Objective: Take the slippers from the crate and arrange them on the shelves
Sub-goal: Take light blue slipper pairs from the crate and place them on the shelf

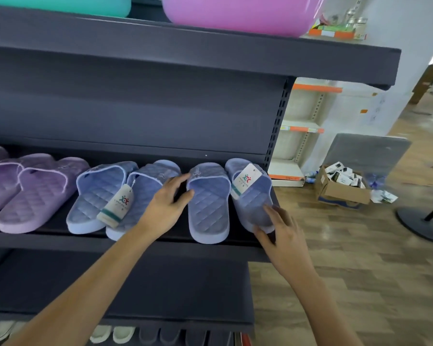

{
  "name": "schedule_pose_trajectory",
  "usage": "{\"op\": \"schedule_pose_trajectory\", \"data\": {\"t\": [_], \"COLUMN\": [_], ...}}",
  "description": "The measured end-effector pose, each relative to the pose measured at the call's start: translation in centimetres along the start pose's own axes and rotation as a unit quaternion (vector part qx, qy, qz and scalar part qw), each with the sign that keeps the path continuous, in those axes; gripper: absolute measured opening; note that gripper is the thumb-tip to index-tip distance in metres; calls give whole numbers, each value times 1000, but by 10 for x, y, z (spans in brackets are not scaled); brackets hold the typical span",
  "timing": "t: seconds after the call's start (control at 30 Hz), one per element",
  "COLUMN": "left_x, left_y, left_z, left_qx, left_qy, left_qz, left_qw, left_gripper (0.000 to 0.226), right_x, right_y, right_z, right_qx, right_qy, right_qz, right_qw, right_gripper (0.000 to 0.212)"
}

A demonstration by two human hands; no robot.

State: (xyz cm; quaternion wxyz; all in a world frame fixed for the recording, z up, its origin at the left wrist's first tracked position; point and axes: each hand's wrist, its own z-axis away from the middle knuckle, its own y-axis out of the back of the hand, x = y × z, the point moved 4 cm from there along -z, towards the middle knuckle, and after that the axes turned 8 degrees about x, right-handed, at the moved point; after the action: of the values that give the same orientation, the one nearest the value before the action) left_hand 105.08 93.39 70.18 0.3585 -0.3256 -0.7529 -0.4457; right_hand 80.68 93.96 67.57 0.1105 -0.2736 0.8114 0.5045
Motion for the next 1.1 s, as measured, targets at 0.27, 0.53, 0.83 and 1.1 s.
{"op": "schedule_pose_trajectory", "data": {"t": [0.27,0.53,0.83,1.1], "left_x": [-7,-36,-90,-112], "left_y": [70,189,323,421], "left_z": [64,150,245,328], "left_qx": [-27,7,80,197], "left_qy": [-108,-110,19,137], "left_qz": [-52,-136,-243,-335], "left_qw": [992,985,967,911], "left_gripper": [44,45,42,47], "right_x": [-61,-165,-298,-423], "right_y": [7,-20,-78,-142], "right_z": [45,103,153,176], "right_qx": [-28,-74,-147,-255], "right_qy": [62,102,207,344], "right_qz": [14,-15,-73,-142], "right_qw": [998,992,965,893], "right_gripper": [61,61,58,54]}}
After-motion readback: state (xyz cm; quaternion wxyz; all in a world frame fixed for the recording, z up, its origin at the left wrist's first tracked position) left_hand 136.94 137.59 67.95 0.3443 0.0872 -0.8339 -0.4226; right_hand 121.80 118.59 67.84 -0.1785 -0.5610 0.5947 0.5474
